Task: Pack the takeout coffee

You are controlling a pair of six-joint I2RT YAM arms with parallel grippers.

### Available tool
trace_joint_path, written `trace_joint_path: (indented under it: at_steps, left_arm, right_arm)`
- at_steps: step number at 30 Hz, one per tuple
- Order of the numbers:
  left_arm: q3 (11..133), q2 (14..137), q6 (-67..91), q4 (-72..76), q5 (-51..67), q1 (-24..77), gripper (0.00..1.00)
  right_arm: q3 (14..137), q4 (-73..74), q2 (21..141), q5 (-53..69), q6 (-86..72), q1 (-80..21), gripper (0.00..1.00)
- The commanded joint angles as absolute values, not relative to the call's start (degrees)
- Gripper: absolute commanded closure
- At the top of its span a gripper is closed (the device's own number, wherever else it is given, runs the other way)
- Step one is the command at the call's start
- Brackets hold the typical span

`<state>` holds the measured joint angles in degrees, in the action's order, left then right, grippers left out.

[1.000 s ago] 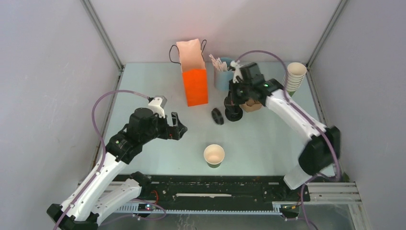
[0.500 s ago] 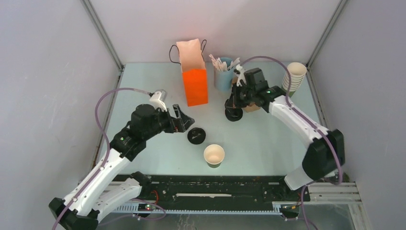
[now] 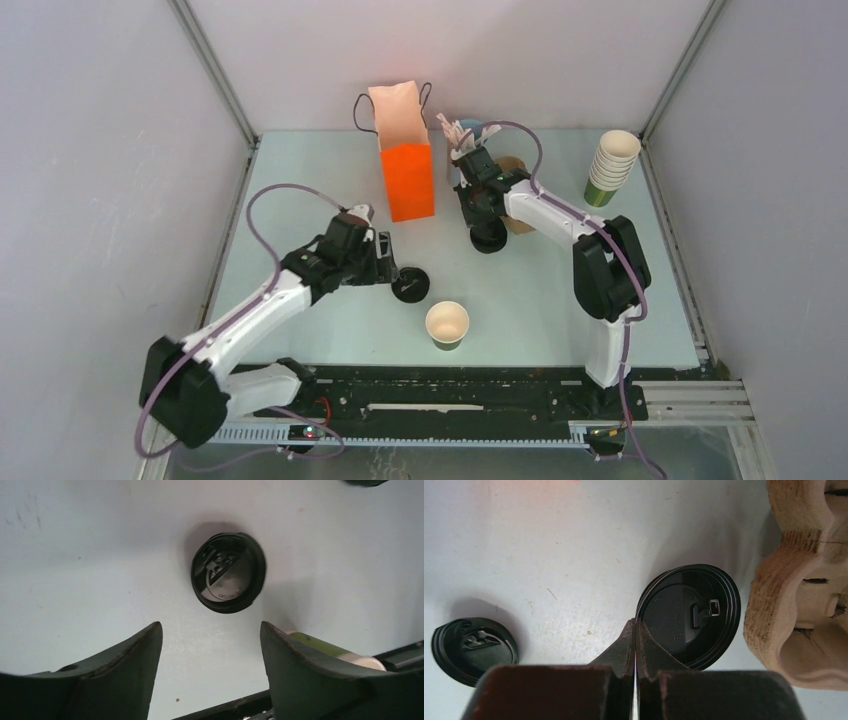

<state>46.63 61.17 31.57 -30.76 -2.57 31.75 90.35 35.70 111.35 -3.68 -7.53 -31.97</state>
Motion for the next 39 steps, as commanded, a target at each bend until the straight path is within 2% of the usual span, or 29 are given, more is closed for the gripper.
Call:
trace_joint_path:
  at_steps: [1,7,17,24,26,33,39]
  left_arm:
    - [48.23,67.79,30.66,-29.18,-3.09,32.04,0.27]
    - [48.22,71.66,31.69,-25.10,-3.60,32.08,0.32]
    - [47.64,76.67,31.84,-21.57,-3.92,32.17,0.36]
    - [47.48,78.35,31.82,-20.56,-3.81,32.14,0.42]
    - [47.37,78.93,31.78,-20.32,-3.95,32.17,0.43]
    - [47.94,81.48,30.71,-20.39,-5.45,32.91,0.49]
    - [49.57,85.66,29.58,-21.60,-9.17,34.94,0.58]
  right_arm:
    - [92.54,37.53,112.44,-8.68,-5.71,-31.88,1.00]
    - [92.63,36.46,114.22,-5.04,-5.72,-31.52,1.00]
    - [93.11,36.47,115.58,-3.81,-5.71,-31.29,0.96]
    - [93.34,36.49,115.54,-0.96,-6.96,-31.37,0.98]
    - [93.55,36.91,115.87,-0.92,-7.12,-31.38,0.93]
    - [93.94,39.44,111.14,-4.44,-6.96,-32.43,0.58]
    - [89.92,40.55,100.87,-5.10,-8.09,-33.95,0.55]
